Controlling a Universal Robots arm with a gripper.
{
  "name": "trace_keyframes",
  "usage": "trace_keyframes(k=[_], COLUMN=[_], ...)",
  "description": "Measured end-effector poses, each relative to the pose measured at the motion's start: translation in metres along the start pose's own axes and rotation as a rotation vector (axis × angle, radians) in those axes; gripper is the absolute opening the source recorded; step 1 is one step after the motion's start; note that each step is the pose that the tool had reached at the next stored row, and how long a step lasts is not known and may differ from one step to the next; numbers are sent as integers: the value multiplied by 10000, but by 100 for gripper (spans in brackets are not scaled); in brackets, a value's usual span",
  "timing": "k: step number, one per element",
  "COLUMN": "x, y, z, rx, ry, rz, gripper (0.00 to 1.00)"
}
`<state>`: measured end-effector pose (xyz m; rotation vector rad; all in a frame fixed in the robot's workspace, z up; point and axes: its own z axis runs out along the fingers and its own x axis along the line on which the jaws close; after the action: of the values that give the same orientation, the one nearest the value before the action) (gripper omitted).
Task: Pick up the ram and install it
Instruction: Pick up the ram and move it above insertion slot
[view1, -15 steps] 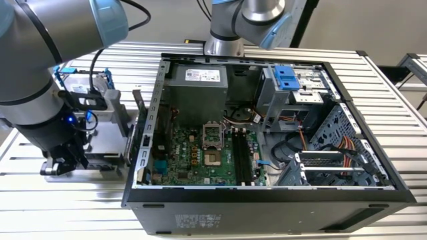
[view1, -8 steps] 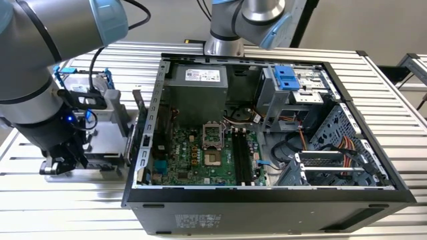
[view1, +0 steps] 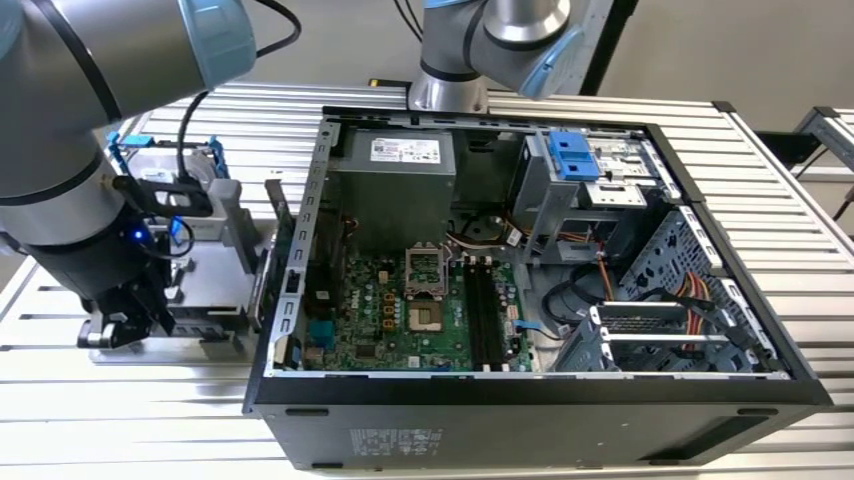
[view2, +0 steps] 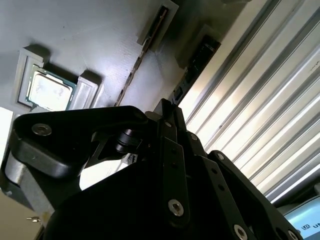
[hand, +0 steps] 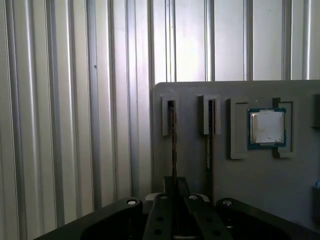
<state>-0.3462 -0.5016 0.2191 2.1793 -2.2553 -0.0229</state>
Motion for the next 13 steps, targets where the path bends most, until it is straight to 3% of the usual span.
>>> trace_keyframes(k=[13], x=[0], y=[1], z=[-62], rx=[-1], ry=[1], rz=[0], gripper=[0])
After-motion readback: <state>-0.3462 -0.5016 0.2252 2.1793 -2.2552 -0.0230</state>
